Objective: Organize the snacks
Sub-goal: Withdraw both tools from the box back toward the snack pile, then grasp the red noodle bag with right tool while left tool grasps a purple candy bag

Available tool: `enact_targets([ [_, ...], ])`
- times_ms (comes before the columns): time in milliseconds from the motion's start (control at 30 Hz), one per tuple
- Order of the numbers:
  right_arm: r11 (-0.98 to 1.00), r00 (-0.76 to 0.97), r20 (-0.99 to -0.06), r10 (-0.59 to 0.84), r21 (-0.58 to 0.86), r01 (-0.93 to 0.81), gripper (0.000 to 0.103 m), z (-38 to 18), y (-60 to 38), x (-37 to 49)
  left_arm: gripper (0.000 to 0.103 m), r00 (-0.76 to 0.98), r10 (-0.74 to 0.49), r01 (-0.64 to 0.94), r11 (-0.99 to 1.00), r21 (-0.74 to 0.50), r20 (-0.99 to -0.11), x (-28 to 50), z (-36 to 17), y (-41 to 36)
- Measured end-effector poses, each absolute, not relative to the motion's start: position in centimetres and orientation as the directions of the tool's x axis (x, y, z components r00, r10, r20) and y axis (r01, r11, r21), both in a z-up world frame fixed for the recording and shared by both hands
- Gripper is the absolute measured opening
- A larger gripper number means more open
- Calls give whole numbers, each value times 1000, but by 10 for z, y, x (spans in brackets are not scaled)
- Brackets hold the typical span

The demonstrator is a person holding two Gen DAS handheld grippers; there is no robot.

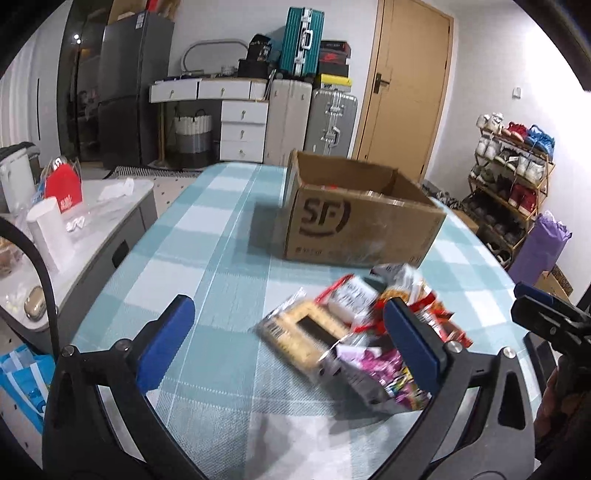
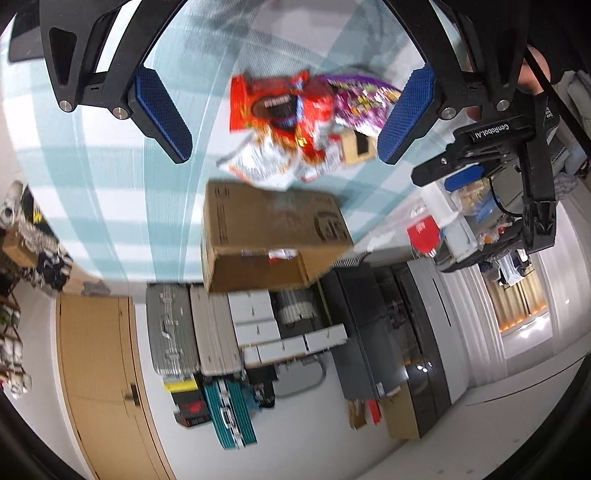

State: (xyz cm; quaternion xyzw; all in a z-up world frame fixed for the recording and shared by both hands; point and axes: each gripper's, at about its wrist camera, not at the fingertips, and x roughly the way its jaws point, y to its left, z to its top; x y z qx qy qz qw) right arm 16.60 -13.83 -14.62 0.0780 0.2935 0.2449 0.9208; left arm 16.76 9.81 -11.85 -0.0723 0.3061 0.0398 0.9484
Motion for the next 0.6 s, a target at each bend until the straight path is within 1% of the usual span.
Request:
enact_targets([
  [233,841,632,-555,541,367,-397,102,-182,-136,177,102,783,36,-148,980,-131,-620,178,-146,112],
  [400,817,586,-570,576,412,-403,102,-193,-128,189,102,763,19,-150,977,-149,-646,184,-158,116],
  [533,793,553,-568,609,442,-419,102,-198,-118,197,102,743,-7,-159,969,-187,-669,191,-165,124],
  [600,780,539,-563,626,449,-436,100,-198,-112,198,102,728,-29,-165,962,-217,-685,195,-171,129],
])
